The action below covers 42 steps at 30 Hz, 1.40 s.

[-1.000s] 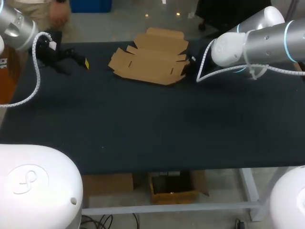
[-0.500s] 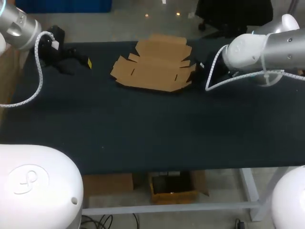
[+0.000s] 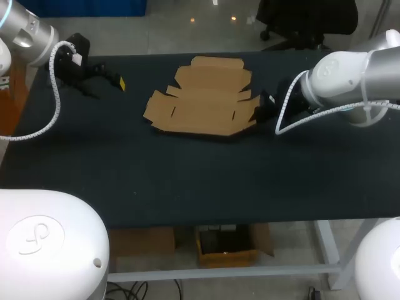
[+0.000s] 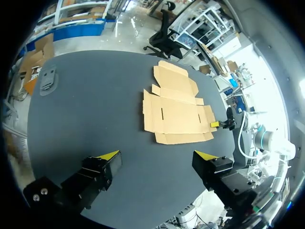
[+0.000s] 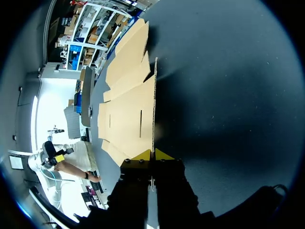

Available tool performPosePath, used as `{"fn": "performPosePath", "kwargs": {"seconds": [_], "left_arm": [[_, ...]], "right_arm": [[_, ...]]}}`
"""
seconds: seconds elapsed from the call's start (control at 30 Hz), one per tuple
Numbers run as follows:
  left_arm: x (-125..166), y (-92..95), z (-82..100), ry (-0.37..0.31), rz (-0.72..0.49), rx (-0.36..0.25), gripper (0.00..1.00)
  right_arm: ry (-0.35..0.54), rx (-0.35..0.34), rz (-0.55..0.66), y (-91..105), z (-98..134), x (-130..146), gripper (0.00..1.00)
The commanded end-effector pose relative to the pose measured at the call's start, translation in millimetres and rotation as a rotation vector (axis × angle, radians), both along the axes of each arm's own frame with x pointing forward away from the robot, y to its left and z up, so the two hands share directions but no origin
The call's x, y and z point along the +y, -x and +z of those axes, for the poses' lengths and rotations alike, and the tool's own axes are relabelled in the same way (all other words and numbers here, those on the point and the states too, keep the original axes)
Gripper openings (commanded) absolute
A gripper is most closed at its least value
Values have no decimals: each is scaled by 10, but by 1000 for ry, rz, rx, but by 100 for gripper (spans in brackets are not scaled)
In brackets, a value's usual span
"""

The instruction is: Assemble the packaging by folding the flat box into shape, placing the metal phone stand inside, and closing the box properly

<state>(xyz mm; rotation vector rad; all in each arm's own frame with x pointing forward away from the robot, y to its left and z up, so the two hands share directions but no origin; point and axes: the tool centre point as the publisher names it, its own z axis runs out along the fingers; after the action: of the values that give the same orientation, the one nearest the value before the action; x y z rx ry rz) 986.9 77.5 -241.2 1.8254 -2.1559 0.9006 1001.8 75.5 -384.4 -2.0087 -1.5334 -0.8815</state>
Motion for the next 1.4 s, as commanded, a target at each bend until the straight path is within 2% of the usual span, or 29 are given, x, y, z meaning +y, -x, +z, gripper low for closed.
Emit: {"fn": "performPosePath", "kwargs": {"seconds": [0.03, 0.07, 0.1, 0.13, 0.17, 0.43, 0.6, 0.73, 0.8, 0.93, 1.03, 1.1, 1.13, 1.2, 1.23, 1.4], "left_arm": [[-19, 48, 32, -2, 4, -2, 100], [-24, 59, 36, -2, 3, -4, 100], [-29, 70, 38, -2, 3, -5, 100], [-34, 79, 40, -2, 2, -6, 100], [-40, 88, 41, -2, 2, -6, 100], [-94, 176, 50, 5, -11, -8, 100], [-127, 201, 51, 5, -15, -9, 100], [-134, 213, 57, 1, -11, -12, 100], [-134, 217, 58, -4, -7, -14, 100], [-134, 211, 41, -5, 3, -11, 100], [-136, 203, 28, -2, 6, -9, 100], [-136, 195, 17, 1, 8, -7, 100], [-135, 190, 11, 2, 10, -6, 100], [-135, 183, 1, 3, 13, -1, 100], [-133, 179, -7, 2, 17, 3, 100], [-115, 171, -32, 1, 24, 10, 100]], "right_arm": [[-20, 19, 19, 129, -12, -55, 2], [-16, 22, 24, 158, -23, -57, 29], [-9, 24, 27, 178, -31, -63, 46], [-8, 26, 31, 197, -35, -78, 69], [-6, 29, 31, 212, -34, -101, 100], [15, 0, 20, 268, 178, -315, 100], [2, -6, 80, 245, 300, -437, 100], [36, -14, 131, 203, 409, -539, 100], [76, -25, 135, 180, 464, -604, 100], [86, -33, 127, 107, 539, -737, 100], [75, -31, 136, 4, 556, -784, 100], [98, -28, 151, -74, 551, -769, 100], [75, -15, 167, -117, 534, -762, 100], [94, 2, 189, -182, 497, -723, 100], [97, 32, 208, -221, 459, -696, 100], [128, 46, 193, -270, 367, -637, 100]]}}
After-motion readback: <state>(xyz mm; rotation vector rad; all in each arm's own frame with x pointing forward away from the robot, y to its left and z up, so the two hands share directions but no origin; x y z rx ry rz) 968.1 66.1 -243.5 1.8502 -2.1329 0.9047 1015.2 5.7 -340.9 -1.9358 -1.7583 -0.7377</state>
